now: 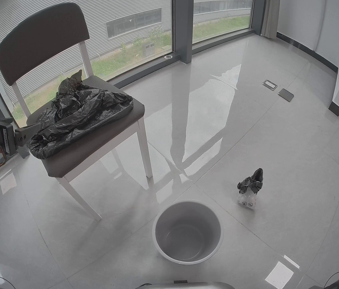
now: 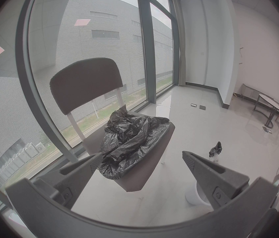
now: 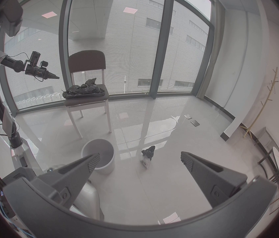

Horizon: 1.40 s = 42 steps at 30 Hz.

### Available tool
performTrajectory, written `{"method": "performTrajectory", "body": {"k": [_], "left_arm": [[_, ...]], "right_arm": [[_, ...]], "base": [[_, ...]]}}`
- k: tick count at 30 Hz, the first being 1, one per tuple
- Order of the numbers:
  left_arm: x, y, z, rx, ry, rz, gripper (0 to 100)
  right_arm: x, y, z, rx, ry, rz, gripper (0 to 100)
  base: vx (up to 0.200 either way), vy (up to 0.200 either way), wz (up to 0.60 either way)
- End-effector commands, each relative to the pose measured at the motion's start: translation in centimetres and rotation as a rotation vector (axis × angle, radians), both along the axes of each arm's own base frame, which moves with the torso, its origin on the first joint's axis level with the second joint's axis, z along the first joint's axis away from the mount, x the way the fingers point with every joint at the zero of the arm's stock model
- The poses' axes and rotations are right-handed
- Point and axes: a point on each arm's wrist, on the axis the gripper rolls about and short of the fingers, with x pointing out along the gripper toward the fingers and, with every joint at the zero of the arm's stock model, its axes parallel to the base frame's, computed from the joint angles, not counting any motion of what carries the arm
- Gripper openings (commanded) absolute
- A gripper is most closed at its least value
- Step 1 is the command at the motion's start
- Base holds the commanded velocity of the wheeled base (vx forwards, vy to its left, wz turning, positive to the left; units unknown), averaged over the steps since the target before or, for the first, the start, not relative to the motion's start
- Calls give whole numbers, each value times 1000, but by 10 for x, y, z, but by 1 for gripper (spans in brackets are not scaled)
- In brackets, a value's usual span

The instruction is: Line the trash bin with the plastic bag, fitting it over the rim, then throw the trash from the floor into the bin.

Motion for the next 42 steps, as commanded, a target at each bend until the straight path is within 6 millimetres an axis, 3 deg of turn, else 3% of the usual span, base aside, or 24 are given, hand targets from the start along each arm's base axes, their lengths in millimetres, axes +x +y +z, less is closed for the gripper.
{"method": "performTrajectory", "body": {"k": [1, 6, 10, 15, 19, 27, 31, 42], "left_arm": [[10, 3, -4, 90, 17, 42, 100], [7, -2, -3, 118, -3, 55, 100], [5, 5, 3, 94, -20, 101, 100], [28, 24, -24, 48, 114, 210, 100], [52, 42, -42, -94, 201, 381, 100], [71, 43, -48, -322, 285, 457, 100], [90, 43, -45, -451, 275, 495, 100], [125, 54, -68, -529, 339, 558, 100]], "right_arm": [[10, 0, 2, 1, 34, 4, 100], [11, 0, 1, 10, 36, 2, 100], [13, 0, 0, 13, 48, 5, 100], [17, -1, -3, 13, 70, -1, 100], [21, -1, -1, 45, 78, -12, 100], [21, -1, 3, 61, 62, -13, 100], [21, -1, 8, 64, 41, -9, 100], [19, -1, 8, 66, 29, -13, 100]], "base": [[0, 0, 0], [0, 0, 0], [0, 0, 0], [0, 0, 0], [0, 0, 0], [0, 0, 0], [0, 0, 0], [0, 0, 0]]}}
